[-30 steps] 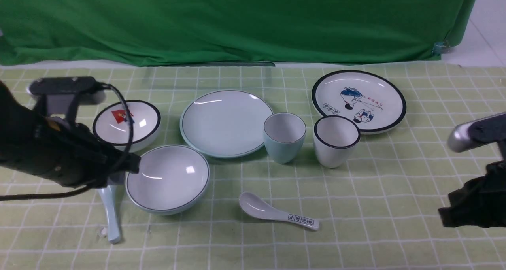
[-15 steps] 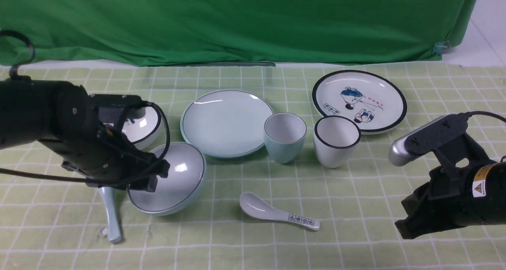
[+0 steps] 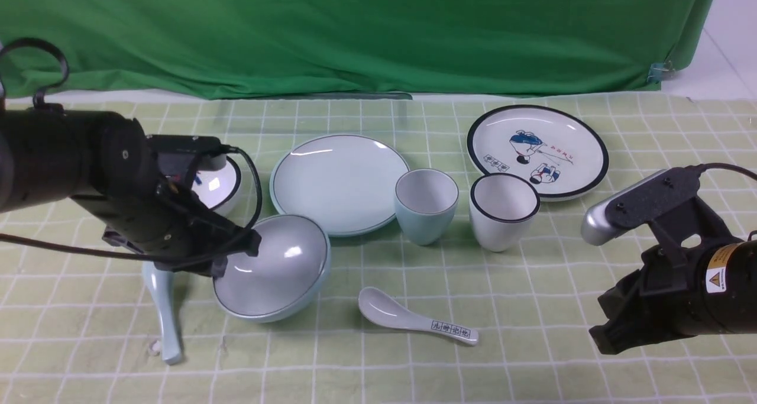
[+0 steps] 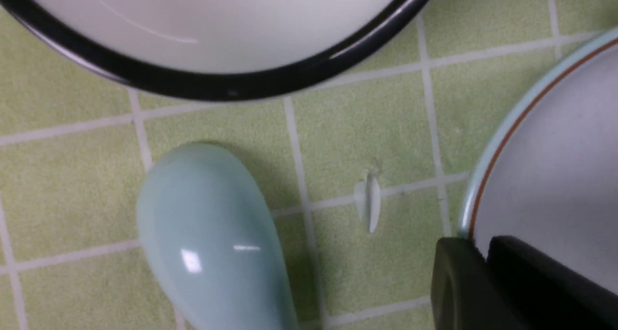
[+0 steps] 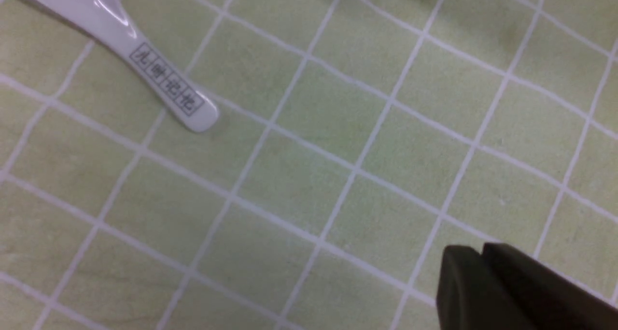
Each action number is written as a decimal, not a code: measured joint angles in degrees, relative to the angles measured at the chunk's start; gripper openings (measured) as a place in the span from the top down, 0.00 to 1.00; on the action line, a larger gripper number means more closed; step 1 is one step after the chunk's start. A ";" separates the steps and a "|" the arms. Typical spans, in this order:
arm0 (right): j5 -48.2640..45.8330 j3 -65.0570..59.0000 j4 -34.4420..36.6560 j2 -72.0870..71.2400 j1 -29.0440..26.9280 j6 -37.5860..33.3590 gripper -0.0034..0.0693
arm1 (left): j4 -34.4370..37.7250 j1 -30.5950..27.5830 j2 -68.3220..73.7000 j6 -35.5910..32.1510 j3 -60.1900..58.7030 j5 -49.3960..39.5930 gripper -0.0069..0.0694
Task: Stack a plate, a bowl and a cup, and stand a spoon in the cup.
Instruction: Use the left arm to grab a blue rice bowl
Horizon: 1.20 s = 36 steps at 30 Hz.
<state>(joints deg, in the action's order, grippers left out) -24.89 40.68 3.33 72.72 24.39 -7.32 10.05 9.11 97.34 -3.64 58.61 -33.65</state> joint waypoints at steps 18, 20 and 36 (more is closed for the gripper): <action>0.35 0.00 0.00 0.00 0.00 1.48 0.80 | 9.84 0.00 0.37 -6.87 0.31 4.36 0.65; 0.37 0.00 0.00 0.00 0.00 1.48 0.79 | 11.31 0.00 1.55 -8.87 0.38 4.17 0.75; 0.96 0.00 0.07 0.00 0.00 1.54 0.77 | 13.49 0.01 3.85 -16.34 3.66 1.92 0.93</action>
<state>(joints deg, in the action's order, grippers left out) -23.93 40.68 3.40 72.72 24.39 -5.78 23.54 9.12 101.18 -19.97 62.27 -31.73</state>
